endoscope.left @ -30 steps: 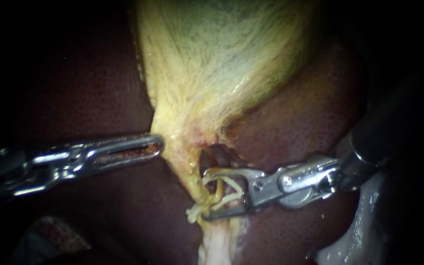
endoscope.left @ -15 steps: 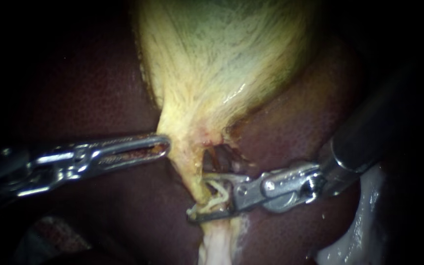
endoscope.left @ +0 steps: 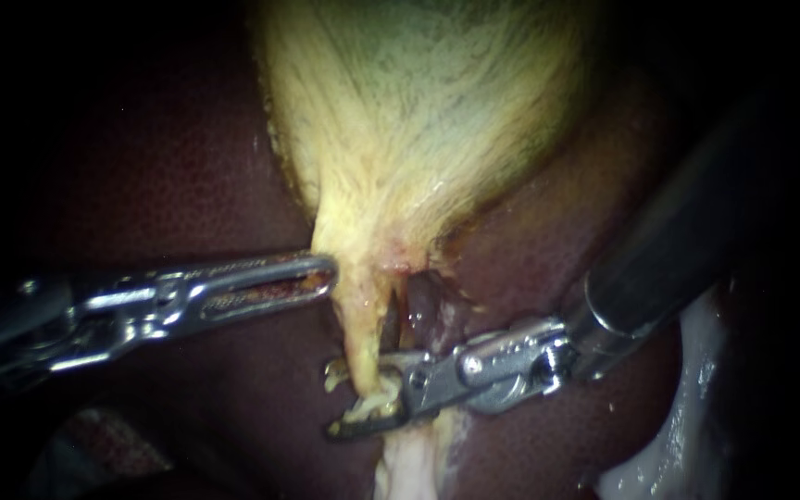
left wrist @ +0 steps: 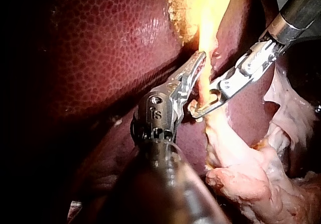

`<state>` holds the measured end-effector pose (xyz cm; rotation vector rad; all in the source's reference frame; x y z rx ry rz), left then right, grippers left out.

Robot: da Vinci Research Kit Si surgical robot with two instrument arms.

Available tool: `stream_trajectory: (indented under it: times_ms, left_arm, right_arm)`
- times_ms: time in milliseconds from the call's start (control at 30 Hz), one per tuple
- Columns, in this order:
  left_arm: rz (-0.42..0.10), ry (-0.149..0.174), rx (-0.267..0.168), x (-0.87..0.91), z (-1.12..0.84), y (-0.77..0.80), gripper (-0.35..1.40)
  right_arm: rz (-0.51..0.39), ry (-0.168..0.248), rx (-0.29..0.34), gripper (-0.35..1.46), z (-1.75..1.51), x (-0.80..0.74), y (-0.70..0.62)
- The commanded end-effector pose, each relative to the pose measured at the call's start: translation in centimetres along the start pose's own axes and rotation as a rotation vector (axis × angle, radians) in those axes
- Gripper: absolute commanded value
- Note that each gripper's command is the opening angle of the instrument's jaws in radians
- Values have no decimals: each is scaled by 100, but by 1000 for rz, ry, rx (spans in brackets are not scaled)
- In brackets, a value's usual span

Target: Clipping second clip left tube

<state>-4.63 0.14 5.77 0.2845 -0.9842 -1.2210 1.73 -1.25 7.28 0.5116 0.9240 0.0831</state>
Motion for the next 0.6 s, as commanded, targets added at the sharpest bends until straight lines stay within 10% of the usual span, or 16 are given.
stream_trajectory:
  times_ms: [33, 600]
  left_arm:
    - [0, 0, 1, 0, 0, 0, -35]
    - [0, 0, 1, 0, 3, 0, -35]
  right_arm:
    - [22, -3, 1, -35, -2, 0, 1]
    - [57, -11, 2, -35, -5, -3, 1]
